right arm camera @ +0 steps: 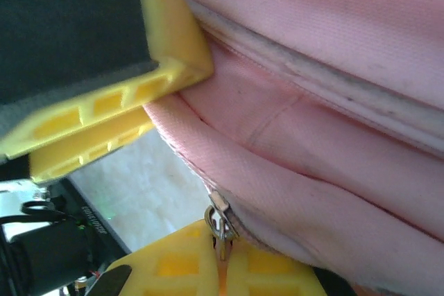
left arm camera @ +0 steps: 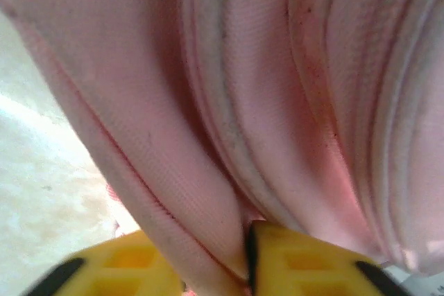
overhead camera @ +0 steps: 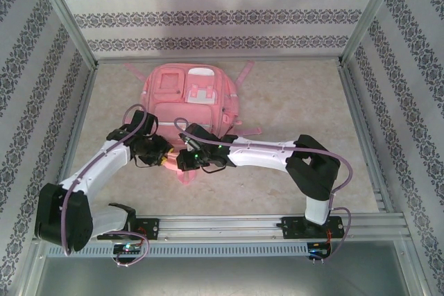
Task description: Pack books, pencil case, and school supplies into a backpack
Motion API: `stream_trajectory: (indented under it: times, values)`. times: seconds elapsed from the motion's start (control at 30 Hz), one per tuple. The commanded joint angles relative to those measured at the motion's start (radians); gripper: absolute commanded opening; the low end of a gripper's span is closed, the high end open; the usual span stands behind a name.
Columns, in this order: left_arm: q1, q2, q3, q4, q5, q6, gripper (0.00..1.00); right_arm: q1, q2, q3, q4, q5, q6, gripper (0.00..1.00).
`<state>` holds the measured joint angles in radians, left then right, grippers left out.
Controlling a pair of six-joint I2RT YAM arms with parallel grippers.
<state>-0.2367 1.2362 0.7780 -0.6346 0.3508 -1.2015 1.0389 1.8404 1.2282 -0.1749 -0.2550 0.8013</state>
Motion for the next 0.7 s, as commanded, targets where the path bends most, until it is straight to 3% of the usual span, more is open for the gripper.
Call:
stream_trajectory:
  times: [0.0, 0.1, 0.67]
  values:
    - [-0.004, -0.008, 0.037, 0.030, -0.047, 0.017, 0.12, 0.011, -0.071, 0.005, -0.094, 0.081, -0.064, 0.00]
    - [0.003, -0.035, 0.040, 0.027, -0.053, 0.024, 0.00, 0.012, -0.114, -0.035, -0.131, 0.121, -0.085, 0.00]
    - [0.111, -0.151, 0.096, -0.081, -0.009, 0.075, 0.00, -0.110, -0.251, -0.202, -0.112, 0.168, -0.126, 0.00]
